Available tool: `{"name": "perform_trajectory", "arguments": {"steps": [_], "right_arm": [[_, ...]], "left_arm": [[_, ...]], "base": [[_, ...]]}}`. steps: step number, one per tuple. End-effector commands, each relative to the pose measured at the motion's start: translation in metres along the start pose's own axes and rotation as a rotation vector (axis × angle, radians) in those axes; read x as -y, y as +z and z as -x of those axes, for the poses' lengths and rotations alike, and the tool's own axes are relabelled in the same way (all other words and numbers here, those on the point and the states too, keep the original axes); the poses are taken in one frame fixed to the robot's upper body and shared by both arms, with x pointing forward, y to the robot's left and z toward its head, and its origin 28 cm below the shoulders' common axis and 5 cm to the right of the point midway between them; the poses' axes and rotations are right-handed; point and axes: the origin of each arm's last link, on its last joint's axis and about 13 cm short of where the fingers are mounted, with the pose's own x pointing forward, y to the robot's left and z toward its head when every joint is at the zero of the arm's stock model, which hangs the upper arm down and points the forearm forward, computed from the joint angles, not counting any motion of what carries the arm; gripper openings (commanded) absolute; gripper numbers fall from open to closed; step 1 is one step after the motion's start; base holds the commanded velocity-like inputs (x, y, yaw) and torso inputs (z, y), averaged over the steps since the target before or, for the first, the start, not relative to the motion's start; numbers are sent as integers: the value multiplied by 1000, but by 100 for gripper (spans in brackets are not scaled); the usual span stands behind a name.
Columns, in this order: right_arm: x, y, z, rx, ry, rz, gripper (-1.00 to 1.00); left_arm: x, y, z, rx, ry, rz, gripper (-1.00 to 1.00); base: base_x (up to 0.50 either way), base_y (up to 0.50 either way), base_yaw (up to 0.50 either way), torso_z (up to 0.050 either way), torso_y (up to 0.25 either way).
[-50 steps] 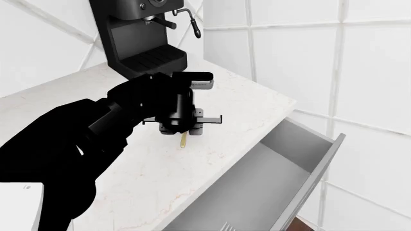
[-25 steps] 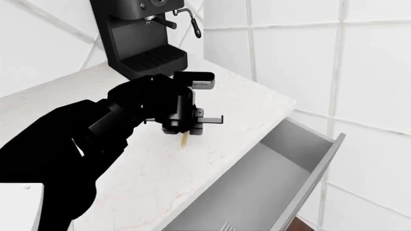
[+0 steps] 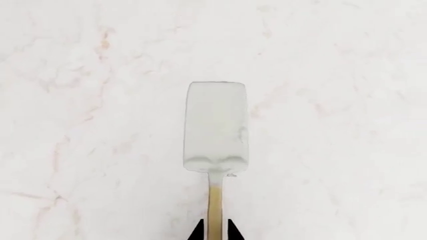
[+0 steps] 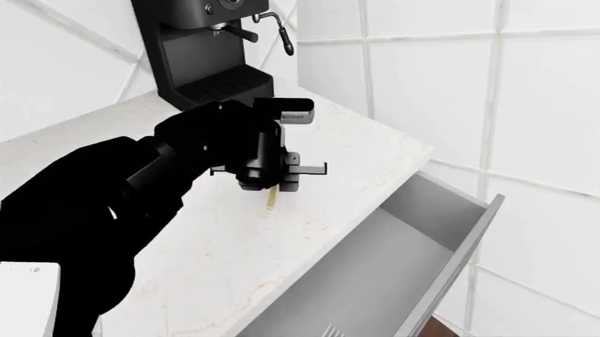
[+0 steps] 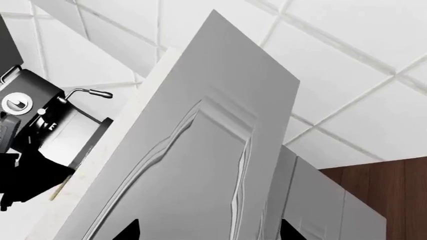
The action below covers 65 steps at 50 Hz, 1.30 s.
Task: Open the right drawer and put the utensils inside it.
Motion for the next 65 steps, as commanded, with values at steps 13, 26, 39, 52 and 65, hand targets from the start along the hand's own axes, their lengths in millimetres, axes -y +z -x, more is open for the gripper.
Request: {"name": "perform_trajectory", "arguments": {"steps": [13,26,39,52,65], "right_arm": [[-3,1,0,1,8,2,100],[-4,0,-1,-1,8,2,100],[-2,0,-1,0,6,-2,100],[1,1,0,6,4,-10,100],[4,0,0,4,-2,-12,100]], "left_arm": [[13,-7,89,110,-123,-254,-100],[33,-66,117,65,-267,-484,-100],[52,-82,109,29,-321,-542,-100],[68,-71,83,1,-335,-524,-100],[66,-58,76,10,-356,-484,100]], "base": [[0,0,0,0,0],[0,0,0,0,0],[0,0,0,0,0],[0,0,0,0,0],[0,0,0,0,0]]}}
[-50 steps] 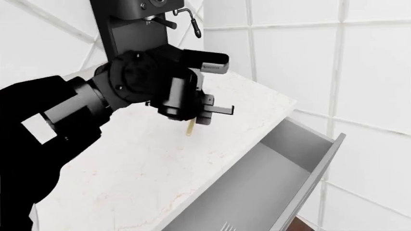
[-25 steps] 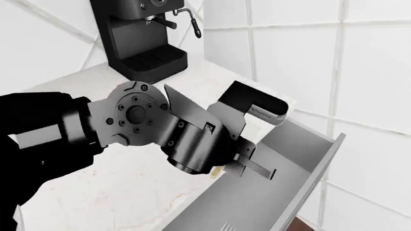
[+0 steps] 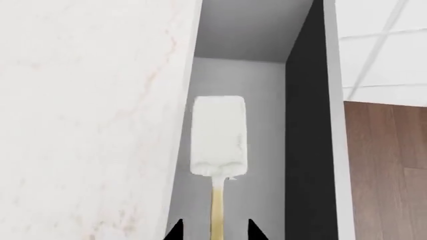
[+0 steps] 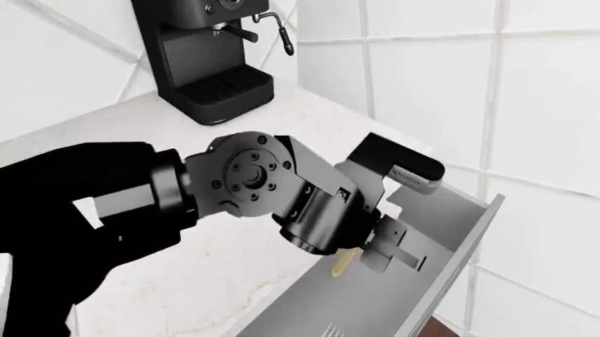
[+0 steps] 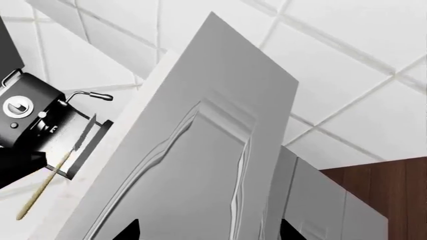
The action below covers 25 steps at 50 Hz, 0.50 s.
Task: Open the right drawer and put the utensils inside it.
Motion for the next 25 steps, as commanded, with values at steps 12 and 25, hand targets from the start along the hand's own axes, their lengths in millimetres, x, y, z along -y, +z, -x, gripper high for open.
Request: {"name": "perform_trajectory", "arguments": {"steps": [12,25], "right_arm": [[2,-1,0,0,-3,-3,100],[-1,0,-1,1,5,1,100]], "left_arm": [[-5,8,-4,25,-10,21,100],[-5,10,12,36,9,14,100]], "base": [[0,0,0,0,0],[0,0,0,0,0]]}}
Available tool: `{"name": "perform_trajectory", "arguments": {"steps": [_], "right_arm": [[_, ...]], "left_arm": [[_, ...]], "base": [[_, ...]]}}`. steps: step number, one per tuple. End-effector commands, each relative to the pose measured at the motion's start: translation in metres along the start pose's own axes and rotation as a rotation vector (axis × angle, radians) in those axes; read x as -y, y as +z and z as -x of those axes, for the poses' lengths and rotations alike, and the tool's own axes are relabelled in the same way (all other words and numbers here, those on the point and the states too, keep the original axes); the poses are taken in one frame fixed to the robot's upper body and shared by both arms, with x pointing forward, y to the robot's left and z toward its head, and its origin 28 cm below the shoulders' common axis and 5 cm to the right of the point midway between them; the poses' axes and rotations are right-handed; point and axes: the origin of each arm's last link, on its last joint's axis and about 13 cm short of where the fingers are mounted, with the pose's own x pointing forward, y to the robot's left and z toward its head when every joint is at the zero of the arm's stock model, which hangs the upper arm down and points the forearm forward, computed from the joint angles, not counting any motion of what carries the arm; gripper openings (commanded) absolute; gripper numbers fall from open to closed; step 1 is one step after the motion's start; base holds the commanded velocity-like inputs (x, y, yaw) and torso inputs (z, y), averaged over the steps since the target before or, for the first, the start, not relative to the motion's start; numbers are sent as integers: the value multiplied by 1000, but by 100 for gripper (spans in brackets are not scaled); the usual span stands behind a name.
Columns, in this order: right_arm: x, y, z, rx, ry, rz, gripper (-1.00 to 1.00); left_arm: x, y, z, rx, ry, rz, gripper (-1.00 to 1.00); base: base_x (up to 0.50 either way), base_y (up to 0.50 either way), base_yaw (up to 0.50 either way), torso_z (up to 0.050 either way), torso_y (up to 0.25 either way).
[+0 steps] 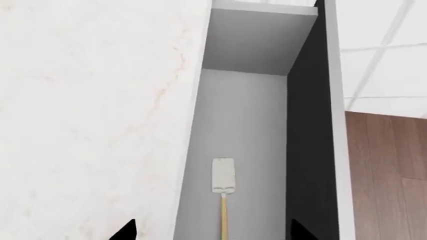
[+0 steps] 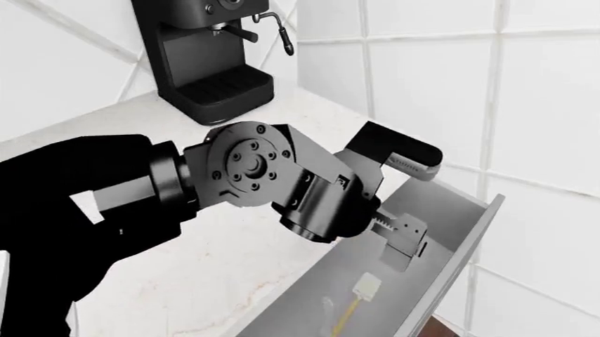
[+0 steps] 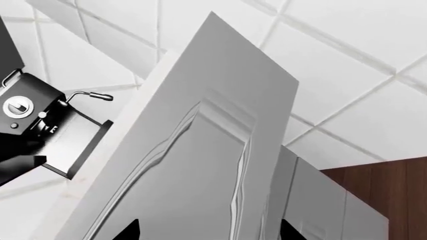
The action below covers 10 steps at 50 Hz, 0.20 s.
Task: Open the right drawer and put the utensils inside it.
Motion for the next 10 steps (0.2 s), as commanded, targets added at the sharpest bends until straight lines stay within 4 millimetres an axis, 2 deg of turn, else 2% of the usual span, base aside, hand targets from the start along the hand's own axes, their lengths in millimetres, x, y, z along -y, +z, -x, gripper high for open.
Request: {"name": "perform_trajectory", "arguments": {"steps": [1,3,10], "right_arm": [[-2,1,0,-1,4,4,100],[-3,1,0,0,6,6,100],[-8,4,3,5,14,20,100]], "left_arm": [[0,3,16,20,11,-11,100],[-1,5,22,26,11,-10,100],[-23,23,72,138,6,10,100]], "base": [[0,0,0,0,0],[0,0,0,0,0],[0,0,0,0,0]]}}
